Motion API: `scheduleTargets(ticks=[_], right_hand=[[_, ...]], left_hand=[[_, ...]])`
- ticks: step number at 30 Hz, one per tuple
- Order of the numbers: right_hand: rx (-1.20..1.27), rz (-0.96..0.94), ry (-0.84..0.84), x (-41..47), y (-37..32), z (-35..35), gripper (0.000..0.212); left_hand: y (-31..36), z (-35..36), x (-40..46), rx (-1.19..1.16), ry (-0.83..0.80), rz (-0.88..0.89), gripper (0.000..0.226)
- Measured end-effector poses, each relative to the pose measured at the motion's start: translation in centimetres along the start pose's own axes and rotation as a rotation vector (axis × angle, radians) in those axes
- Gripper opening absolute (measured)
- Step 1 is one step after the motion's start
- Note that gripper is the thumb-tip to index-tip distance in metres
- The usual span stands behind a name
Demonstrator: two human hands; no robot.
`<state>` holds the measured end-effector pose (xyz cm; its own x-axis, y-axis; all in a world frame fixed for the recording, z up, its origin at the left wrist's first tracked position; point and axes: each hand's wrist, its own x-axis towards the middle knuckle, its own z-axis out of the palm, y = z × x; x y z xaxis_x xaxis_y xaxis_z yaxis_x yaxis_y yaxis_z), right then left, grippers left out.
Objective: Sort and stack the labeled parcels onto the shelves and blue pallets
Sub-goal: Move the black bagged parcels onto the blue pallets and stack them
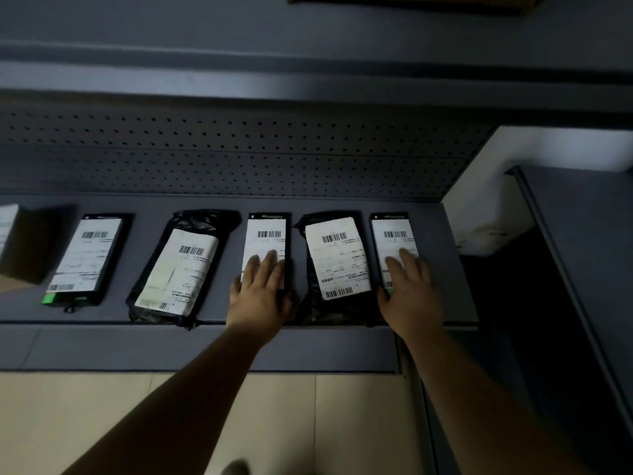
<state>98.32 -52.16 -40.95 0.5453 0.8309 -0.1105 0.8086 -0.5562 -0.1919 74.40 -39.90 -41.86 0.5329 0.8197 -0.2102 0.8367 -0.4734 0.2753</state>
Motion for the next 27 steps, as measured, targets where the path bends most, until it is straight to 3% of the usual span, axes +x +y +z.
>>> scheduleTargets(ticks=[15,20,27], right_hand=[[-0.028,0.008,0.049,-0.8,-0.3,-0.3,0.06],[-0.016,-0.008,0.172,-2.5,-1.6,-3.2,0.054],[0.001,-0.168,0.28,-5.8,-6.5,-7.5,0.052]], left_hand=[[-0.5,-2.4,-0.9,-0.044,0.026,0.066,0.063],[-0.5,-5.8,-3.0,-0.027,0.085,0.103,0.061],[-1.2,-11.4,-7.6,-0.028,0.198,0.112,0.058]])
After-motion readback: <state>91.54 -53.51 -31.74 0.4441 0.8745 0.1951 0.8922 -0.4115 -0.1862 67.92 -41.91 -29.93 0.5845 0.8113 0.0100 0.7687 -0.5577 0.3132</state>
